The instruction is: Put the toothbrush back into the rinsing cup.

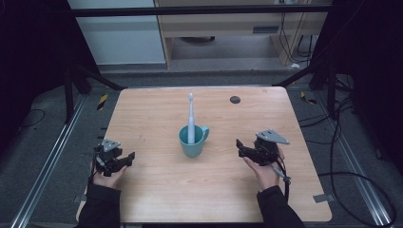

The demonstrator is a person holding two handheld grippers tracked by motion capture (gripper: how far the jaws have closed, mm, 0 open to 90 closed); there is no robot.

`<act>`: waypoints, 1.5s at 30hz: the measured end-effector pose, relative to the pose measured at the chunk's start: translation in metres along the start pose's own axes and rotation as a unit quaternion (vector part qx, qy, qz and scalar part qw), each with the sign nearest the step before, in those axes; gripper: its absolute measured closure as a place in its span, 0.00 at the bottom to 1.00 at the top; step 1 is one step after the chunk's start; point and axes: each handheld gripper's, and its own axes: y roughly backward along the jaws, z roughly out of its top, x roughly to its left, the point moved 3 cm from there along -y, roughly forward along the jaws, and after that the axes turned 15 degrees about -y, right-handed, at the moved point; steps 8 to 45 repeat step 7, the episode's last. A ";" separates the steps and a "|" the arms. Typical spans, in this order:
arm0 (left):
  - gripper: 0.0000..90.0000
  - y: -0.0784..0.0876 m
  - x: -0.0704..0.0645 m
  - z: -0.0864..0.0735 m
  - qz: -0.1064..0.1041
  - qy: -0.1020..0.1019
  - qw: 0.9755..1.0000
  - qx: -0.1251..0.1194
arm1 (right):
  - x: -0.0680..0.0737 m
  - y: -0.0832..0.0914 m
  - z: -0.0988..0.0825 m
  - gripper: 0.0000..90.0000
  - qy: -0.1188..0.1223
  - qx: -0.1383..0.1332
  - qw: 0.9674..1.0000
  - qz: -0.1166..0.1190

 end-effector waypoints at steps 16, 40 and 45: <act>0.44 -0.003 0.000 -0.002 -0.011 -0.001 1.000 0.002 | -0.039 0.017 -0.013 0.17 0.004 0.016 0.999 -0.030; 0.44 -0.003 0.000 -0.002 -0.011 -0.001 1.000 0.002 | -0.039 0.017 -0.013 0.17 0.004 0.016 0.999 -0.030; 0.44 -0.003 0.000 -0.002 -0.011 -0.001 1.000 0.002 | -0.039 0.017 -0.013 0.17 0.004 0.016 0.999 -0.030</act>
